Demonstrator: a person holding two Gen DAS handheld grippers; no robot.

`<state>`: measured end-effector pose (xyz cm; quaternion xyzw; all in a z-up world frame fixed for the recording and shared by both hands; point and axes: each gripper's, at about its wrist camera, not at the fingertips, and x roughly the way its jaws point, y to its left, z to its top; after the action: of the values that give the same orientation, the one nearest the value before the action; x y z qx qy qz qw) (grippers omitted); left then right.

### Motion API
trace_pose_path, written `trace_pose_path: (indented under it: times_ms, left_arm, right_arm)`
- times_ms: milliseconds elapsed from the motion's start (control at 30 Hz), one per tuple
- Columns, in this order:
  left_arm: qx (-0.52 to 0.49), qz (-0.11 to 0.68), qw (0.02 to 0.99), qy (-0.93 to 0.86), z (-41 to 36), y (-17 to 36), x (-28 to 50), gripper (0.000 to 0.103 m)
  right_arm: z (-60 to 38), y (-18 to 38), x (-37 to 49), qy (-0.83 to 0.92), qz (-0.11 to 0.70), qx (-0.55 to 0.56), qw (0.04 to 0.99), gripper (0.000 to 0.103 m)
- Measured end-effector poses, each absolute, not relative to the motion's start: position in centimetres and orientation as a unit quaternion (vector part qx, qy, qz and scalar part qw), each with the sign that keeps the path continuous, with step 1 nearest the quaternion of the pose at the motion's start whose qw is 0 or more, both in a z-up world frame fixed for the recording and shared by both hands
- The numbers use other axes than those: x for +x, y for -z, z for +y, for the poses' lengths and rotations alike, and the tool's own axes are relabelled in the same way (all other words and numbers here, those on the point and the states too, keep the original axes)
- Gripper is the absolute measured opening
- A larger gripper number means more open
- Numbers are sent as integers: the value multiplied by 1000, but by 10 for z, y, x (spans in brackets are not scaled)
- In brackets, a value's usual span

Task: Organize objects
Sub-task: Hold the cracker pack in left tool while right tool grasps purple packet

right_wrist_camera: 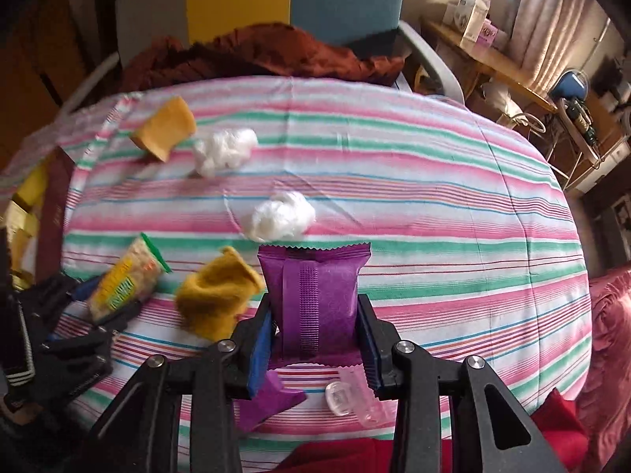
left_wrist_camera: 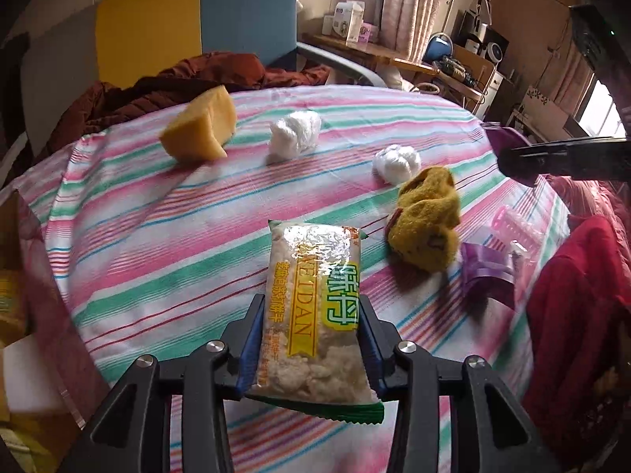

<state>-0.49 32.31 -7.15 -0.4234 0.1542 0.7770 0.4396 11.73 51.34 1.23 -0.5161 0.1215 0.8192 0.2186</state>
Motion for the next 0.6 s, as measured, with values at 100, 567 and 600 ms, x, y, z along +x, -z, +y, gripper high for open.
trace_pose_path:
  times_ms: [100, 567, 600]
  left_arm:
    - [-413, 140, 442, -784, 303, 52, 2, 44]
    - [-393, 35, 347, -851, 162, -5, -31, 44]
    - [-394, 27, 335, -856, 149, -6, -35, 44]
  right_arm:
    - [496, -22, 117, -835, 130, -492, 211, 39]
    - [378, -34, 64, -879, 141, -445, 94, 39]
    - [369, -33, 59, -881, 142, -444, 84, 39]
